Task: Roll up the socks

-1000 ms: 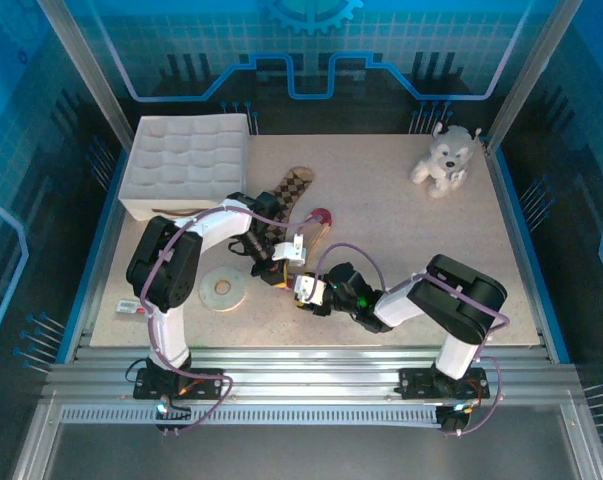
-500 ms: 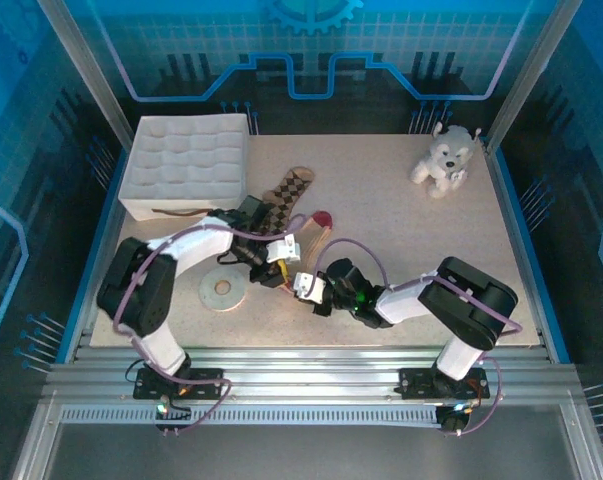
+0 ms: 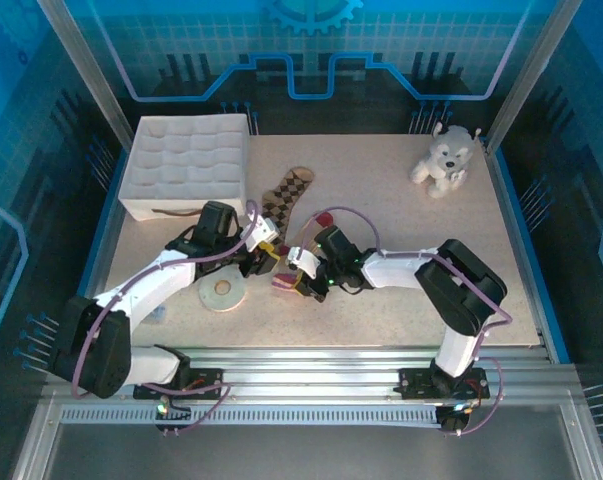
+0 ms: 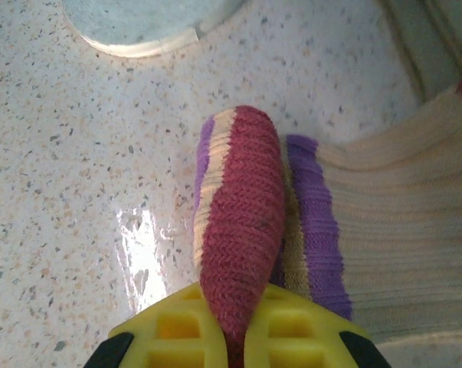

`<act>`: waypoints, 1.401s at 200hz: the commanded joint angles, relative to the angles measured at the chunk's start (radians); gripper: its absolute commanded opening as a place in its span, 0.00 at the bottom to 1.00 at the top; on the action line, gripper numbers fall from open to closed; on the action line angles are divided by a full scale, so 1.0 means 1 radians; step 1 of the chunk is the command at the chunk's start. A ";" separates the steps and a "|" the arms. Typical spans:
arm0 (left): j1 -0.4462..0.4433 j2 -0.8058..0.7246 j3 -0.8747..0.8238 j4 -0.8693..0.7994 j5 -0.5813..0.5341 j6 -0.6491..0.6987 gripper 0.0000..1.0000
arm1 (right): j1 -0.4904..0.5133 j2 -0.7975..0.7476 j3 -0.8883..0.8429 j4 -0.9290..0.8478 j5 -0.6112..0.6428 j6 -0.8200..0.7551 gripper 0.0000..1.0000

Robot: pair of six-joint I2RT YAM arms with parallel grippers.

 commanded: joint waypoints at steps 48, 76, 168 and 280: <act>-0.041 0.031 -0.036 0.162 -0.091 -0.371 0.40 | -0.065 0.122 0.142 -0.326 -0.113 0.126 0.00; -0.066 0.068 -0.083 0.235 -0.114 -0.485 0.40 | -0.086 0.143 0.170 -0.375 -0.121 0.154 0.00; -0.120 0.148 -0.159 0.293 -0.108 -0.603 0.42 | -0.123 0.196 0.281 -0.533 -0.134 0.175 0.00; -0.165 0.338 -0.092 0.282 -0.131 -0.626 0.32 | -0.154 0.153 0.290 -0.558 -0.133 0.235 0.15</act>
